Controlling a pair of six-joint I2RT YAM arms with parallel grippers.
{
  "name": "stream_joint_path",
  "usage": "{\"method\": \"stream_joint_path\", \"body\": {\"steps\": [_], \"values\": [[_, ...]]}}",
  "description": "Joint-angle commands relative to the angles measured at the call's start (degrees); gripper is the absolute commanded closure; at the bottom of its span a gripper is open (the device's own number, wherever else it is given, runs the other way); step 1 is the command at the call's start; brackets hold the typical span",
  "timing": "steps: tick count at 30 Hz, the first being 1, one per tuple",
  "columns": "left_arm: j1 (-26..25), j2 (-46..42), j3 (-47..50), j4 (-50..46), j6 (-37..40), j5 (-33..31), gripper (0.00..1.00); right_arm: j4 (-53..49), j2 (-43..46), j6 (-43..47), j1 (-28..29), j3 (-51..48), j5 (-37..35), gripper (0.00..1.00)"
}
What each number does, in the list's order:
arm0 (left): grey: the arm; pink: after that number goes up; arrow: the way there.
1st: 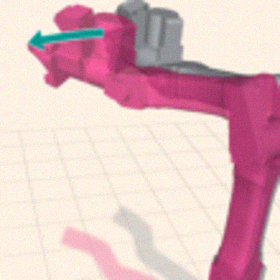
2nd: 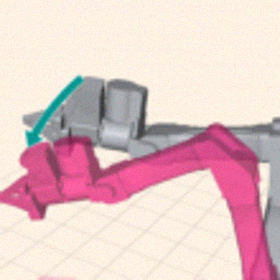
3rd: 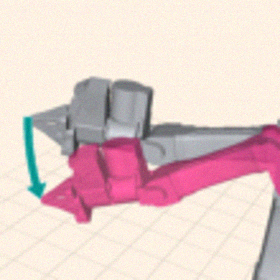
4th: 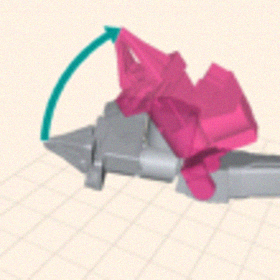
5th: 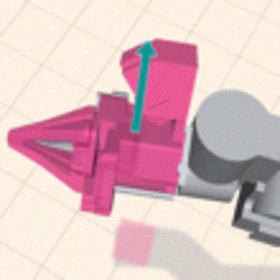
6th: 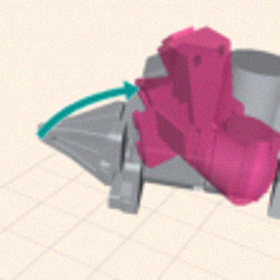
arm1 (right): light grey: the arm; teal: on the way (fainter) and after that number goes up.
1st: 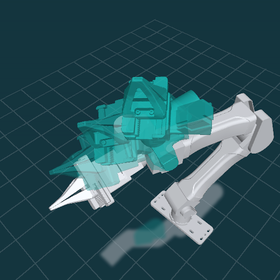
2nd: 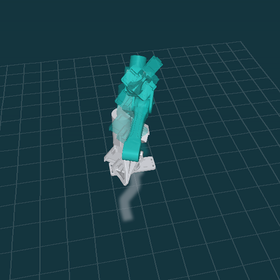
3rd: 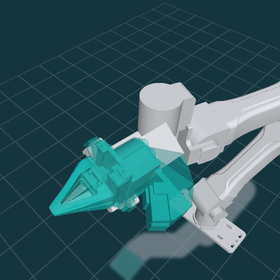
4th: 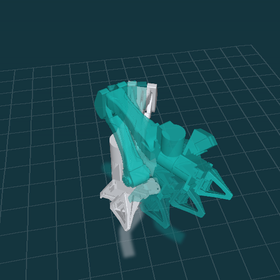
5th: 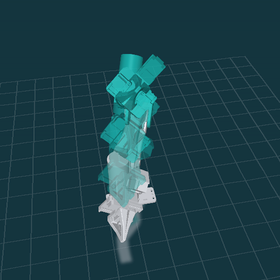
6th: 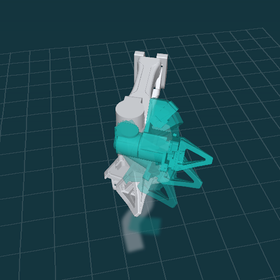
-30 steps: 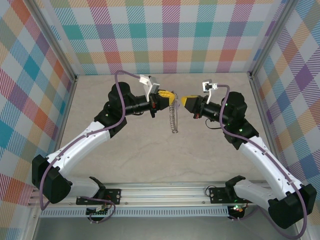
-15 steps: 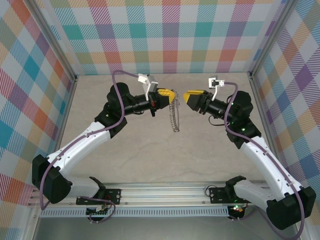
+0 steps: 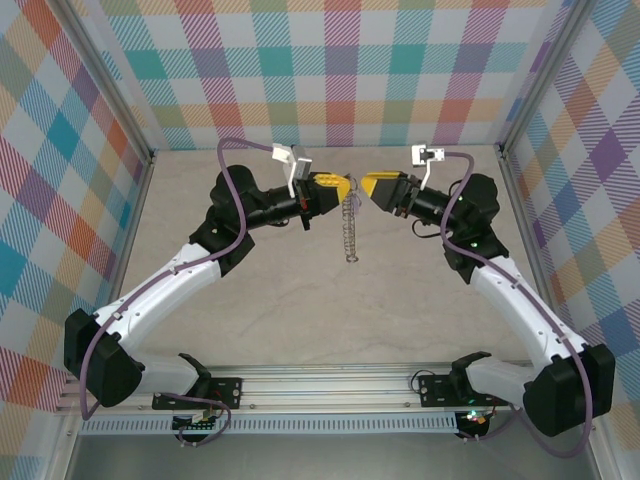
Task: Put the keys on the keyring
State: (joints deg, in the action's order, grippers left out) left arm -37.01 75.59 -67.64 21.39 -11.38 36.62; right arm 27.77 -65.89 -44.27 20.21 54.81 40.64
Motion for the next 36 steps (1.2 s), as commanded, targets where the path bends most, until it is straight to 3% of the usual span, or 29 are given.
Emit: {"method": "stream_joint_path", "body": {"steps": [1,26,36], "values": [[-0.76,0.27,-1.36,4.30,-1.18,1.08,1.00,6.60,-1.12,-2.74,-0.26,0.91,3.11,0.57],[-0.78,0.27,-1.13,5.13,-1.88,0.60,1.00,11.69,-3.74,-5.90,0.88,-0.22,7.68,0.74],[-0.78,0.08,-0.85,4.92,-1.74,0.29,1.00,11.87,-2.87,-5.74,1.15,-1.76,7.59,0.64]]}}
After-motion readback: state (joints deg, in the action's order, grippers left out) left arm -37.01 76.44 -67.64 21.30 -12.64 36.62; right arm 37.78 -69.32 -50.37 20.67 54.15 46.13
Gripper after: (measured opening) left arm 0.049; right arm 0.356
